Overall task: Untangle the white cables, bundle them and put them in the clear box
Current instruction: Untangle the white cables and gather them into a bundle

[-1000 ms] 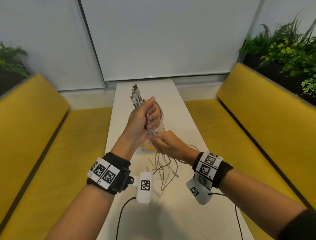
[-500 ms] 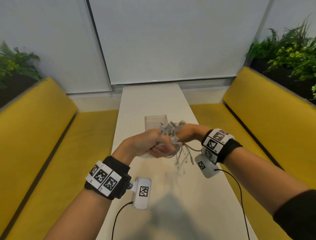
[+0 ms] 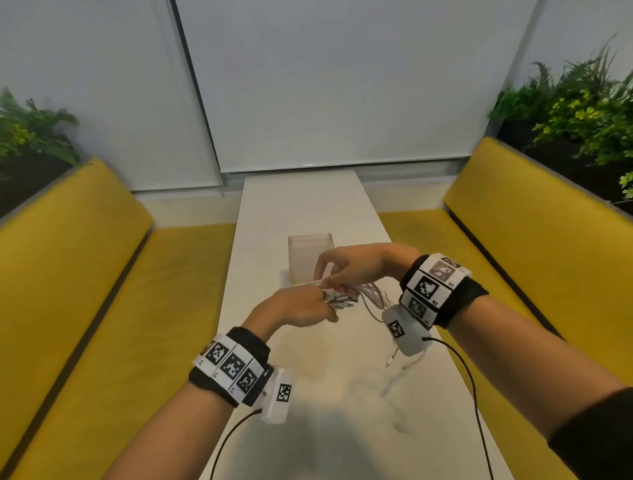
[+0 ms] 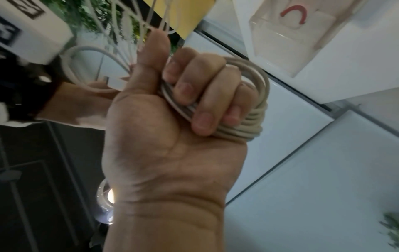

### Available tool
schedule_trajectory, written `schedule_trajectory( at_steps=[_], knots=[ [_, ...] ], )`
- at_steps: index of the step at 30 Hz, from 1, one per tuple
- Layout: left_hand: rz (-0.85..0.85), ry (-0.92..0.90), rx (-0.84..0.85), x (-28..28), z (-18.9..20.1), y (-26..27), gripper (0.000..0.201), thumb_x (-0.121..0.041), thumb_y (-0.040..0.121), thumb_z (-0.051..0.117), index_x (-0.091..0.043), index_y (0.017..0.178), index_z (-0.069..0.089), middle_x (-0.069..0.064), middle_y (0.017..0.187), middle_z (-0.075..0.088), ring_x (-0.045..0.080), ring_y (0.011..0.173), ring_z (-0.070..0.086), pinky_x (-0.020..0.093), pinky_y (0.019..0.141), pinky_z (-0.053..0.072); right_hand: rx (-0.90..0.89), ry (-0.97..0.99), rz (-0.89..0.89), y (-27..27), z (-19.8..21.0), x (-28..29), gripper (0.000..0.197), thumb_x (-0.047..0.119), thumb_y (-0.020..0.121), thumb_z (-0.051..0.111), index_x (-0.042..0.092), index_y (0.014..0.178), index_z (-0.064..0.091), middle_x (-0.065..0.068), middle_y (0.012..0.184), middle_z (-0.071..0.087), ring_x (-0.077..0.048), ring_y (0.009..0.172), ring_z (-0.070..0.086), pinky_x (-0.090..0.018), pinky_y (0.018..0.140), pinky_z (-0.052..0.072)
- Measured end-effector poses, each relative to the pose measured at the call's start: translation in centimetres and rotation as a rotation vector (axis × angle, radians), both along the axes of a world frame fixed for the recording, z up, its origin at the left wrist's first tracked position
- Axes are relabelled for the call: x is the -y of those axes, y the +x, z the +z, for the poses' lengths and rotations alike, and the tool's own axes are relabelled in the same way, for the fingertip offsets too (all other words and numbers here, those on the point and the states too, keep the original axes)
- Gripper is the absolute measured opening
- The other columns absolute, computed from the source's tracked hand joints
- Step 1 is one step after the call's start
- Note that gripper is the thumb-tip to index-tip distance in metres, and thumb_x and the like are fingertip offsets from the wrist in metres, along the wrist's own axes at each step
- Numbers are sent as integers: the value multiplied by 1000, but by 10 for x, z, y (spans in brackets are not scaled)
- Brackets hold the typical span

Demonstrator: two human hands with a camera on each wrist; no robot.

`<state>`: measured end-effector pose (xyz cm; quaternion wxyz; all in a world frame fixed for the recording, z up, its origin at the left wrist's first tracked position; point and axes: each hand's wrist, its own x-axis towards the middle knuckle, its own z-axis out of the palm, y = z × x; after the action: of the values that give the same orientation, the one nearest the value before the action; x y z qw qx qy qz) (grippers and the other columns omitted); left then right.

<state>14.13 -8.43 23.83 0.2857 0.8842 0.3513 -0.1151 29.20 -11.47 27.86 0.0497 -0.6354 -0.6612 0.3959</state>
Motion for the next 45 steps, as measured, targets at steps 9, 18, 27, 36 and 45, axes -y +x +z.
schedule_trajectory(
  at_steps=[9,18,27,36,45],
  knots=[
    [221,303,102,-17,-23,11,32,-34,97,37,-26,116,62,-1,112,67,24,94,59,33,72,43,286,333,7,-10,1,2,21,20,100,47,4,113,50,-16,104,66,-24,81,58,-31,66,43],
    [466,47,418,-23,-13,15,24,-6,91,38,-14,76,55,5,77,61,25,69,54,30,60,42,491,826,18,-18,-21,9,13,20,101,42,11,104,51,-6,89,67,-23,66,43,-29,67,19],
    [347,-467,787,-17,-4,2,17,-10,98,42,-17,86,51,-4,61,37,5,46,34,19,45,27,465,1352,61,2,-50,13,28,10,88,67,11,116,70,-5,81,64,-23,66,55,-27,71,33],
    [382,-939,1115,-20,-16,1,53,-51,100,32,-6,87,58,5,61,40,14,51,32,29,47,19,-99,1082,-400,-15,-54,20,28,42,95,57,17,100,47,2,77,63,-19,64,58,-35,58,48],
    [708,-666,1271,-26,-6,10,44,-49,101,39,-16,76,53,-3,60,54,10,50,51,24,51,41,-406,676,-332,-48,-91,26,23,30,104,44,11,95,51,-1,73,56,-11,57,52,-27,54,48]
  ],
)
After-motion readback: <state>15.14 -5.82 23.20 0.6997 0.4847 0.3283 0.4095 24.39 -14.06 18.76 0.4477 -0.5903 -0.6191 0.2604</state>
